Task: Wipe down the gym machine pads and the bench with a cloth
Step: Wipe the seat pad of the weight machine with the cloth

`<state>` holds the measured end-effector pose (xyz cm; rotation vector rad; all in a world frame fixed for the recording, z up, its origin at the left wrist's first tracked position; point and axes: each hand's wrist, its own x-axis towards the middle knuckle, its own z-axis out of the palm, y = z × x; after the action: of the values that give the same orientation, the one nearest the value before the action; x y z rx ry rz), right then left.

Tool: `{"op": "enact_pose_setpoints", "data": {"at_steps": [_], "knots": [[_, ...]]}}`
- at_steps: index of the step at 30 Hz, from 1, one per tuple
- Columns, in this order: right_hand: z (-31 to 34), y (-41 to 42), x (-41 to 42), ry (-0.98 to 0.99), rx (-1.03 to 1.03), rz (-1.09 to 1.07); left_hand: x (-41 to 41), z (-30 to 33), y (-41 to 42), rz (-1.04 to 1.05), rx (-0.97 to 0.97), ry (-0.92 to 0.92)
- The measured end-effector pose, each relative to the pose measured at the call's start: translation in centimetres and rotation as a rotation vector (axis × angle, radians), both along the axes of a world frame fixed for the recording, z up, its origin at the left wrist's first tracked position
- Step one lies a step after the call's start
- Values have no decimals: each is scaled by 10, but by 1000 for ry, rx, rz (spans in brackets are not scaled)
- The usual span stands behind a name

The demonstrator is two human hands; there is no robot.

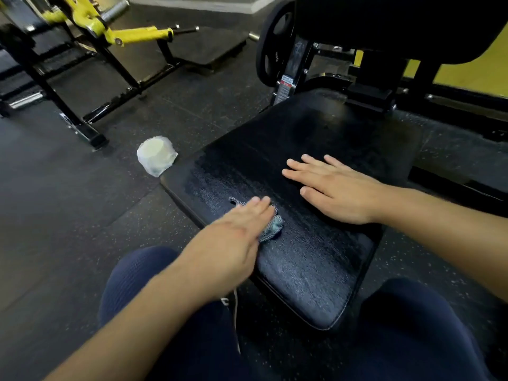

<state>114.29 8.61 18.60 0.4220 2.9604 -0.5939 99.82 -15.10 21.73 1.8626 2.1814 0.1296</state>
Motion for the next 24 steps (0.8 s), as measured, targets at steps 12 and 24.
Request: {"op": "enact_pose_setpoints", "data": {"at_steps": [12, 24], "knots": [[4, -5, 4, 21, -7, -5, 34, -9, 3, -193, 42, 34], [1, -12, 12, 20, 12, 1, 113, -33, -9, -378, 209, 16]]}}
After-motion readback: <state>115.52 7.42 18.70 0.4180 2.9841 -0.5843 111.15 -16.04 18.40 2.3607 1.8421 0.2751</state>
